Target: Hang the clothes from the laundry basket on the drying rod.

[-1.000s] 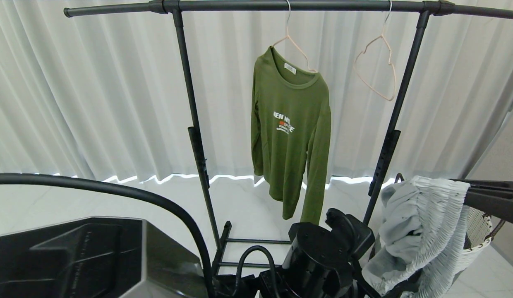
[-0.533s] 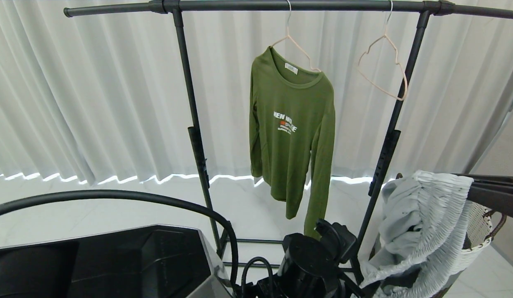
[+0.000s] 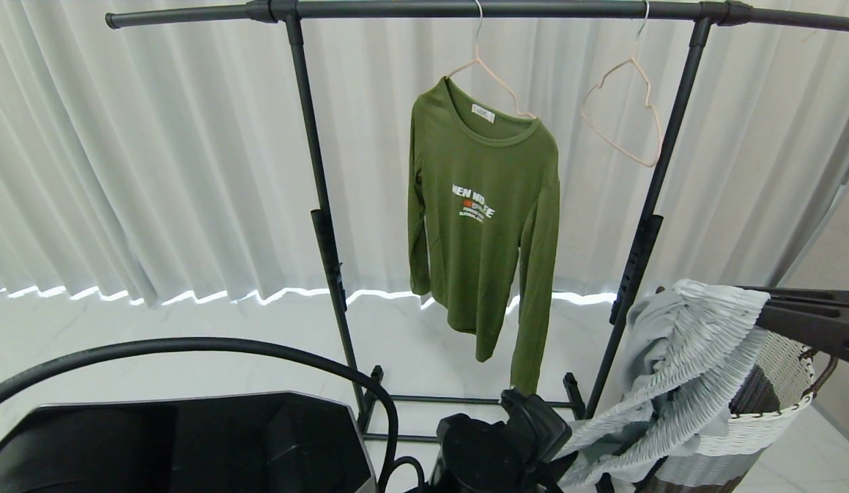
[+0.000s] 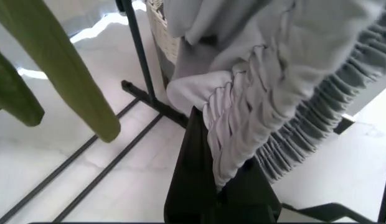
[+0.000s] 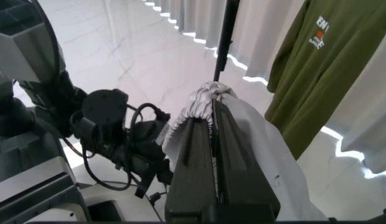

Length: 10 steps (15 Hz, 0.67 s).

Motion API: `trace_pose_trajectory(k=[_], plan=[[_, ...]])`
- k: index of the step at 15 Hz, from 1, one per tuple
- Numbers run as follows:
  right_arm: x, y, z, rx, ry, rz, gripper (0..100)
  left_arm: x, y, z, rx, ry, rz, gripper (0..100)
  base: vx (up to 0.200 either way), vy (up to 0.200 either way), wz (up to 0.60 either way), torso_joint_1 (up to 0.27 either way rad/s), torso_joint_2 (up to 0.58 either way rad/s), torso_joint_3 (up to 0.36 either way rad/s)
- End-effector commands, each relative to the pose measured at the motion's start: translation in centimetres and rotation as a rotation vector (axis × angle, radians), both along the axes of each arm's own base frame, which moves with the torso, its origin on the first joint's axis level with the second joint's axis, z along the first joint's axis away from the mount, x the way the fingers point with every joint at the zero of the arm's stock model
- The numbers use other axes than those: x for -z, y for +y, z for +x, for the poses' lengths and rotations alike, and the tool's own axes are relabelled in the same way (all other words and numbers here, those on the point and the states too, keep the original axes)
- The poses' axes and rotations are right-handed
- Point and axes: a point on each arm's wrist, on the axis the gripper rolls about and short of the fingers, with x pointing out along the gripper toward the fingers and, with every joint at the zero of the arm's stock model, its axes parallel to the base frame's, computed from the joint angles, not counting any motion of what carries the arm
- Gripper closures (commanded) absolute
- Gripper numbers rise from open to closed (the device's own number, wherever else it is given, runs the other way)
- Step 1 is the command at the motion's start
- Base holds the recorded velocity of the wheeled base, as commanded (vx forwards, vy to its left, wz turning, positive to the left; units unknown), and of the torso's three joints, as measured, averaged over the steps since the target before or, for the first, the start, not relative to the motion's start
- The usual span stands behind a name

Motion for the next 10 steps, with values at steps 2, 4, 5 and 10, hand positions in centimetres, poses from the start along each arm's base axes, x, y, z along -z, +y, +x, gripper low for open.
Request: trace_pose_trajectory(k=[2, 4, 5, 10], plan=[[0.4, 0.5, 0.8, 0.0, 0.03, -0.014, 100, 0.7, 2.1, -0.3, -0.013, -0.039, 0.009, 100, 0.0, 0.0, 0.0, 0.0, 0.0, 0.0], [0.6, 0.7, 1.2, 0.0, 0.042, -0.021, 100, 1.0, 3.5, -0.7, -0.022, -0.056, -0.01, 100, 0.0, 0.0, 0.0, 0.0, 0.0, 0.0], [0.6, 0.7, 1.2, 0.0, 0.044, -0.023, 100, 1.2, 4.0, -0.6, -0.036, -0.058, -0.014, 100, 0.0, 0.0, 0.0, 0.0, 0.0, 0.0], [1.1, 1.2, 2.0, 0.0, 0.07, -0.04, 100, -1.8, 6.4, -1.2, -0.08, -0.03, -0.081, 100, 0.0, 0.0, 0.0, 0.0, 0.0, 0.0]])
